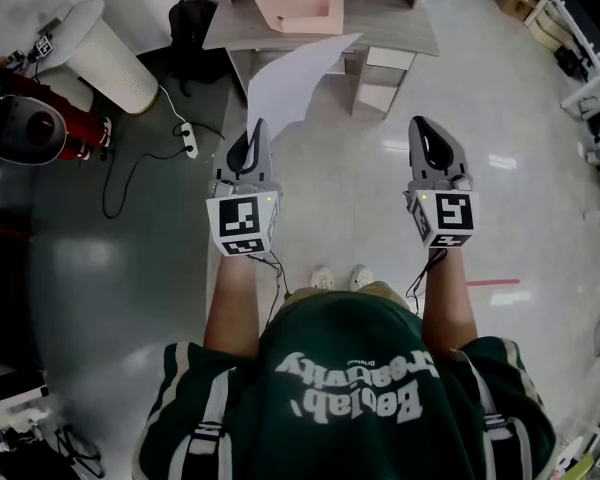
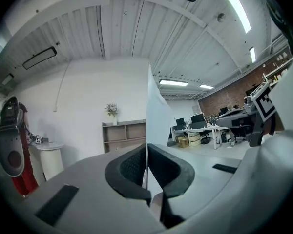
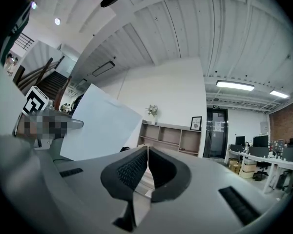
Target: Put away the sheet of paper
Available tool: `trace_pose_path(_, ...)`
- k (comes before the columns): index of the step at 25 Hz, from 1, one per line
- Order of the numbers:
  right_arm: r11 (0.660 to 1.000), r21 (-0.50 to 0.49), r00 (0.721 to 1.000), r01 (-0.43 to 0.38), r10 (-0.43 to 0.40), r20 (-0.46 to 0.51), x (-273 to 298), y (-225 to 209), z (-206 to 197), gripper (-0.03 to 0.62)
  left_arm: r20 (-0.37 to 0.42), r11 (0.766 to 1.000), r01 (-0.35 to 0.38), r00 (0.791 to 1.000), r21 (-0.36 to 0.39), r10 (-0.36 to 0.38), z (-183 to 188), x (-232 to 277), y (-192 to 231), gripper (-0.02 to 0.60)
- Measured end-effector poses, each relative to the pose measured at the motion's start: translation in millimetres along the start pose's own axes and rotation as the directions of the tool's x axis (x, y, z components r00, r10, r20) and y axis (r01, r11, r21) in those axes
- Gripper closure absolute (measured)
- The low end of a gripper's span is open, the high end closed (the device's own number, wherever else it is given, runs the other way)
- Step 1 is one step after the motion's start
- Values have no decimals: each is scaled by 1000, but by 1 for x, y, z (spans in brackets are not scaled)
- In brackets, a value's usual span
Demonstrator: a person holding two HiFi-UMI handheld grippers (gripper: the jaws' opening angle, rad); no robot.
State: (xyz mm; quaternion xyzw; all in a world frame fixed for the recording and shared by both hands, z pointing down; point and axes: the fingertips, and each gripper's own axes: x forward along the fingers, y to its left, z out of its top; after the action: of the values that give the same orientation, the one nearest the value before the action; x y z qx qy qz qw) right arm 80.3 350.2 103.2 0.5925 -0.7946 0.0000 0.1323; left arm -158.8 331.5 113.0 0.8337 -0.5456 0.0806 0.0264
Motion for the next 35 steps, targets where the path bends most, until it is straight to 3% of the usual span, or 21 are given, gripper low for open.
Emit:
trace_pose_path(17,999,0,999,37,-37,12,12,-17,-9,559,11,1000,16,1000,19,-17,-6,22,2,565)
trace_pose_path(35,999,-3,997,-33,33,68,157,-89,-48,559,24,999,-31,999,31,30,-35,172,14,565)
